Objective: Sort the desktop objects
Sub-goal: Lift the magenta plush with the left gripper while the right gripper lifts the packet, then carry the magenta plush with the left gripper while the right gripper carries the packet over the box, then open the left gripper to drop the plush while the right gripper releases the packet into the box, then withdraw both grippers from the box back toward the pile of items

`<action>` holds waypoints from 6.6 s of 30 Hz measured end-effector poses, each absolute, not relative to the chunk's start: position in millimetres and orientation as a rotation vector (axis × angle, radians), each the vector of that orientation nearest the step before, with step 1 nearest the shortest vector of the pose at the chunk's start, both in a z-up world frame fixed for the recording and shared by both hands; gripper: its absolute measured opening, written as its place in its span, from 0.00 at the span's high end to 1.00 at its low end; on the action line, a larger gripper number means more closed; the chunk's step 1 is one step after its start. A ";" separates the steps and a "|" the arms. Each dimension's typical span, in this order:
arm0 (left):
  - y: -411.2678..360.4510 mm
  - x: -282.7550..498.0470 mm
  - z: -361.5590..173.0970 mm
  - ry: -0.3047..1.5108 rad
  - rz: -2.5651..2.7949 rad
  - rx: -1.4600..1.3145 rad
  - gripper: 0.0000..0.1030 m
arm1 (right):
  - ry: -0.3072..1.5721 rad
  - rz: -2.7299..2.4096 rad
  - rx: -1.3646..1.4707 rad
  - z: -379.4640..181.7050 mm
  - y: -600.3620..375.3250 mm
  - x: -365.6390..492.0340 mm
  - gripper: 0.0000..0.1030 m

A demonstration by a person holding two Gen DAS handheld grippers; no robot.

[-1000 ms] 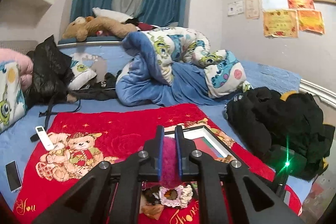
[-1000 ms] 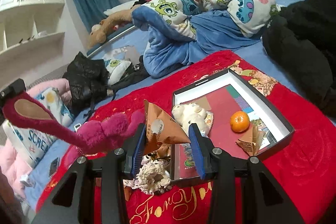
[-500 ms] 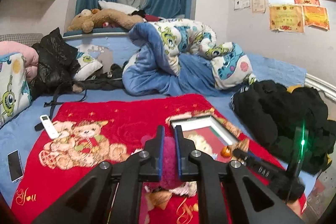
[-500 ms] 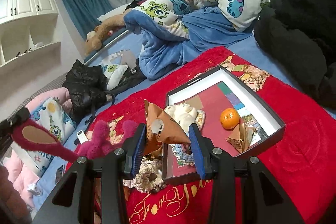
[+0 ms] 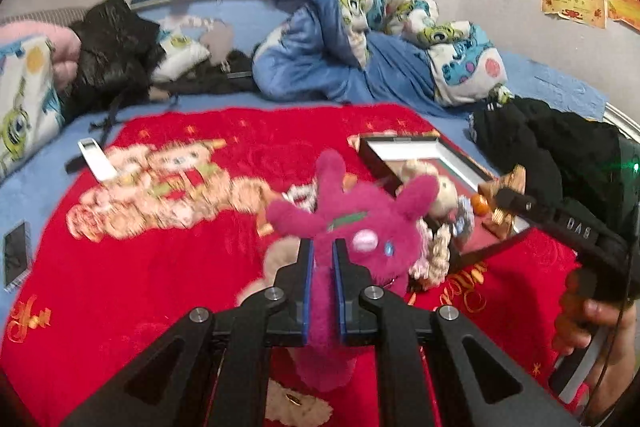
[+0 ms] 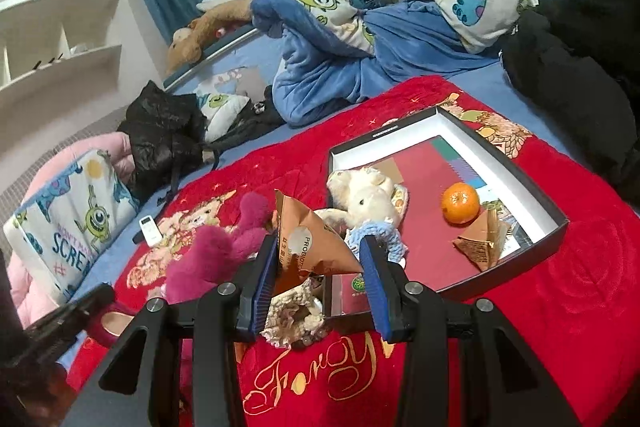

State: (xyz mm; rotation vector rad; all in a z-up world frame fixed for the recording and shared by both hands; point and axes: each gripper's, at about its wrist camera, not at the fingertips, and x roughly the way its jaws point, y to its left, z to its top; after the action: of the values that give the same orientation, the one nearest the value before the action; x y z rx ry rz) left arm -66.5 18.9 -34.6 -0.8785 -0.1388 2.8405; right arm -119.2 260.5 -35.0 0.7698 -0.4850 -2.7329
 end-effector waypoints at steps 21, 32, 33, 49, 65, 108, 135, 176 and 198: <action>73.1 -80.1 -85.5 -0.086 2.630 -1.086 0.59 | -0.499 -2.719 0.782 -37.6 261.0 -117.5 0.61; 89.6 -96.0 -102.9 -0.042 2.585 -1.155 0.90 | -0.505 -2.729 0.804 -39.2 265.0 -118.3 0.61; 90.1 -93.6 -99.9 -0.031 2.592 -1.136 0.90 | -0.508 -2.729 0.806 -39.8 265.3 -118.5 0.61; 70.3 -62.2 -31.4 -0.061 2.762 -0.877 0.90 | -0.500 -2.769 0.694 -19.8 269.5 -107.0 0.61; 77.5 -72.5 72.8 -0.043 2.878 -0.615 0.90 | -0.612 -2.799 0.662 -14.5 305.3 -109.1 0.61; 253.8 -223.9 -39.2 -0.090 2.646 -0.891 0.90 | -0.459 -2.813 1.009 -79.3 384.0 -179.4 0.61; 263.0 -247.9 -73.9 -0.014 2.729 -0.937 0.90 | -0.148 -2.904 1.021 -84.6 352.6 -210.7 0.61; 195.2 -234.1 -53.3 -0.316 2.821 -0.764 0.00 | -0.312 -2.876 0.802 -65.7 360.7 -193.0 0.00; 190.9 -204.4 -39.6 -0.280 2.817 -0.710 0.00 | -0.287 -2.949 0.803 -51.4 349.0 -176.7 0.00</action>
State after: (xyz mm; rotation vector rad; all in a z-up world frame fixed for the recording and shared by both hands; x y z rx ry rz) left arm -204.4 190.9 -39.6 -0.7097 -0.2801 2.8174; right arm -176.7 349.0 -51.4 0.8029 -0.2871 -2.9495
